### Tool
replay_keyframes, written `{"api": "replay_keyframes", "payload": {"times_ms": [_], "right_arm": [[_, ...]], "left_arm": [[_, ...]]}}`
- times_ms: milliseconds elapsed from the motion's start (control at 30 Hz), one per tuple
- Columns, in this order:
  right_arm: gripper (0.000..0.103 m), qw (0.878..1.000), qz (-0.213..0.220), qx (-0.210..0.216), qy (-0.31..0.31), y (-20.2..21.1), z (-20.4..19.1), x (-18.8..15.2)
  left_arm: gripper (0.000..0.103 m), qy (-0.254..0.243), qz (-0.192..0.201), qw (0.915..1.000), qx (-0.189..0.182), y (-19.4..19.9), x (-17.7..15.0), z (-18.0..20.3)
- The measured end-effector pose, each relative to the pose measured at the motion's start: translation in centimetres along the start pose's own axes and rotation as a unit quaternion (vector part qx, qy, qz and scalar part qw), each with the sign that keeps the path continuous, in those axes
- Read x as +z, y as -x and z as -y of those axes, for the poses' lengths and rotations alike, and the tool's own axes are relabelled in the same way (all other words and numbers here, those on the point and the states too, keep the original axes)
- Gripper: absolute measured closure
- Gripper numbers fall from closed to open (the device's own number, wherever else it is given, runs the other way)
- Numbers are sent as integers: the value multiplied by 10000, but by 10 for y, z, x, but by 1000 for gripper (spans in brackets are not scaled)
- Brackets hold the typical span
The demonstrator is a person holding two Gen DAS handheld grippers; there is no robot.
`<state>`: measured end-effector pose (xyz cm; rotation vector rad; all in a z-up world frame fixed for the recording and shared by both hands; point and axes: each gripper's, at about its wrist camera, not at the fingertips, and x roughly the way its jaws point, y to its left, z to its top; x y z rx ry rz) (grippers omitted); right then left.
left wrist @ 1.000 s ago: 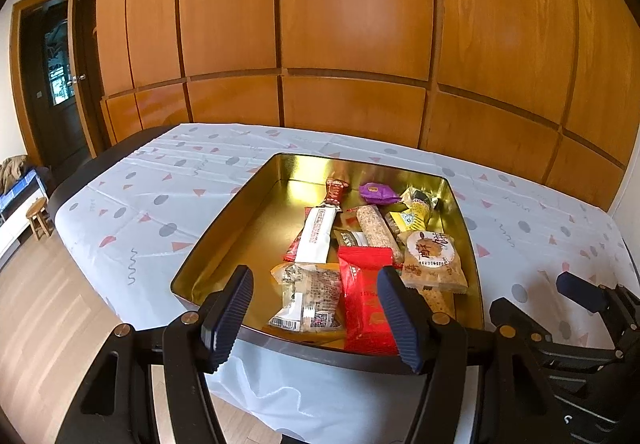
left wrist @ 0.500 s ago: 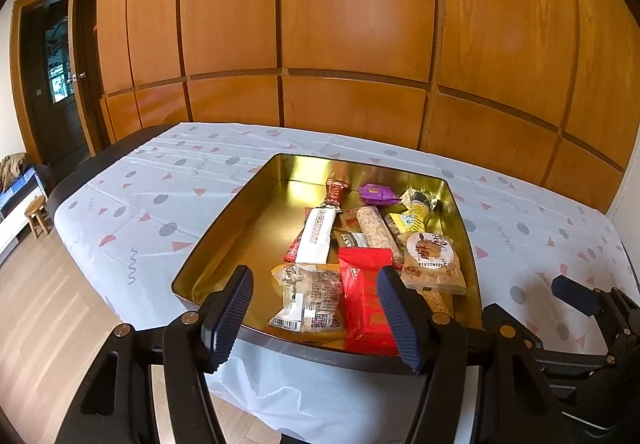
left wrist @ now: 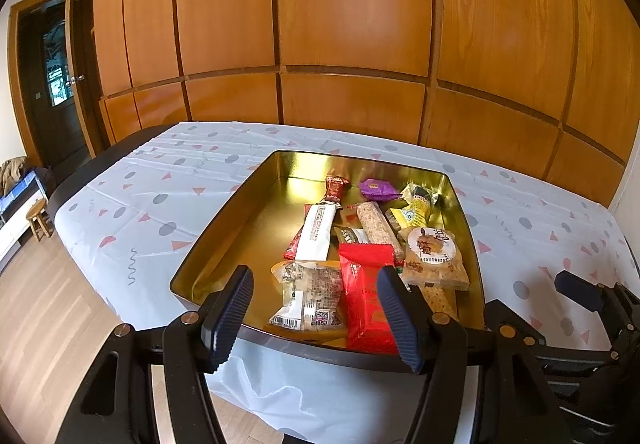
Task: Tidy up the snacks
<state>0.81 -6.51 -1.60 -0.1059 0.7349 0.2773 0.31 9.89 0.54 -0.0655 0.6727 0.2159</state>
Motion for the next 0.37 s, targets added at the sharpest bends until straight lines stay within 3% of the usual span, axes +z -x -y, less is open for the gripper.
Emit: {"api": "replay_keyframes", "payload": {"times_ms": [67,200,367], "right_arm": [[13,10000,-7,3,-12,-1,0,0],[13,10000,-25,17,-8,-3,1,-1],[13,10000,-36,43,-51,-5,3,0]], "left_arm": [[38,-12,-14,10000,3,-1,0,1],[54,0,66,10000,6,-1,0,1],[54,95,-124,9998,-137,-8,2,-3]]}}
